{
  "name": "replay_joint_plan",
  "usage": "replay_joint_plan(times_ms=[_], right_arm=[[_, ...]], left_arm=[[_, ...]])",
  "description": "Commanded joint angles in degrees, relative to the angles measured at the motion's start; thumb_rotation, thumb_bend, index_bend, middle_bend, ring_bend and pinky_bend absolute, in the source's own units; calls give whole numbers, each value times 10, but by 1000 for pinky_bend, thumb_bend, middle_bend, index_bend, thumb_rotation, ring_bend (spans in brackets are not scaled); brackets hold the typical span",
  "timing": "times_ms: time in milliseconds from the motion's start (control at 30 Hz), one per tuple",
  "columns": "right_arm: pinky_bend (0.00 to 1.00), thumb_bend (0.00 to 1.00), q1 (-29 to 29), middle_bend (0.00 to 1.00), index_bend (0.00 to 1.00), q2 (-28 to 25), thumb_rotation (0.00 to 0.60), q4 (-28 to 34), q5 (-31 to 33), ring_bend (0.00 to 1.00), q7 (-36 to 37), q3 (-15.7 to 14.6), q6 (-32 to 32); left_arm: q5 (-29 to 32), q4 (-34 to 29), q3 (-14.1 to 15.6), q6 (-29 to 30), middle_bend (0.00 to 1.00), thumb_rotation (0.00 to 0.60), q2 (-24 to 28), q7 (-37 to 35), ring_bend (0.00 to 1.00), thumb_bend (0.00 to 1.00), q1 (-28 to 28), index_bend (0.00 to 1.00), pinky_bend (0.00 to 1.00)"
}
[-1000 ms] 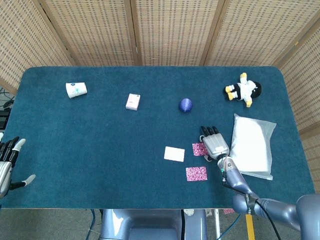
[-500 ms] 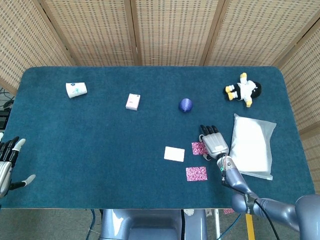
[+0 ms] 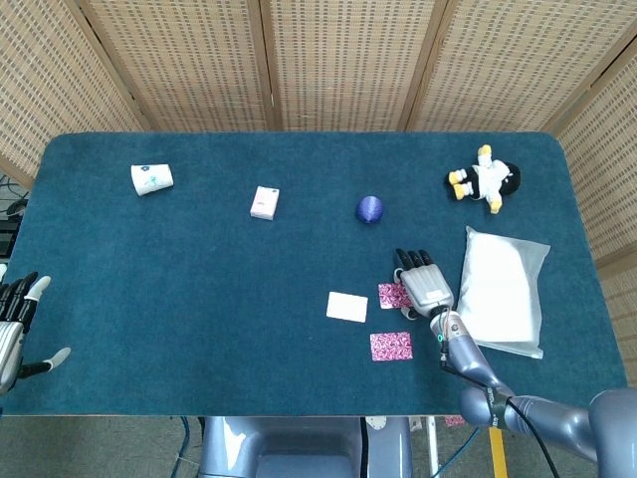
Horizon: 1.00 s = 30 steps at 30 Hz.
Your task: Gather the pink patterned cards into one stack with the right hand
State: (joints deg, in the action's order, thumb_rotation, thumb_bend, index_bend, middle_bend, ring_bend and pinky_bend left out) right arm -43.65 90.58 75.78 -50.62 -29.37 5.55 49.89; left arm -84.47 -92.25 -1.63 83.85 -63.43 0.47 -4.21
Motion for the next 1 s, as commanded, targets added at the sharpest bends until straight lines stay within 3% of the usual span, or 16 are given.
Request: replay_joint_plan(times_ms=[33,567,1000], right_arm=[[34,455,0,0,483,-1,600,1,0,0,-2,0,1],[34,457,5,0,483,-20,600,33,6,0,-16,3,17],[35,456,33,0,483,-47,600,122,-7,0,-42,-17,80]], left_arm=[[0,0,0,0,0,600,0,0,0,0,0,0,0],[0,0,1,-2,0,600,1,-1,0,0,-1,0,0],[-1,0,1,-2,0,600,2,-5,0,0,0,0,0]])
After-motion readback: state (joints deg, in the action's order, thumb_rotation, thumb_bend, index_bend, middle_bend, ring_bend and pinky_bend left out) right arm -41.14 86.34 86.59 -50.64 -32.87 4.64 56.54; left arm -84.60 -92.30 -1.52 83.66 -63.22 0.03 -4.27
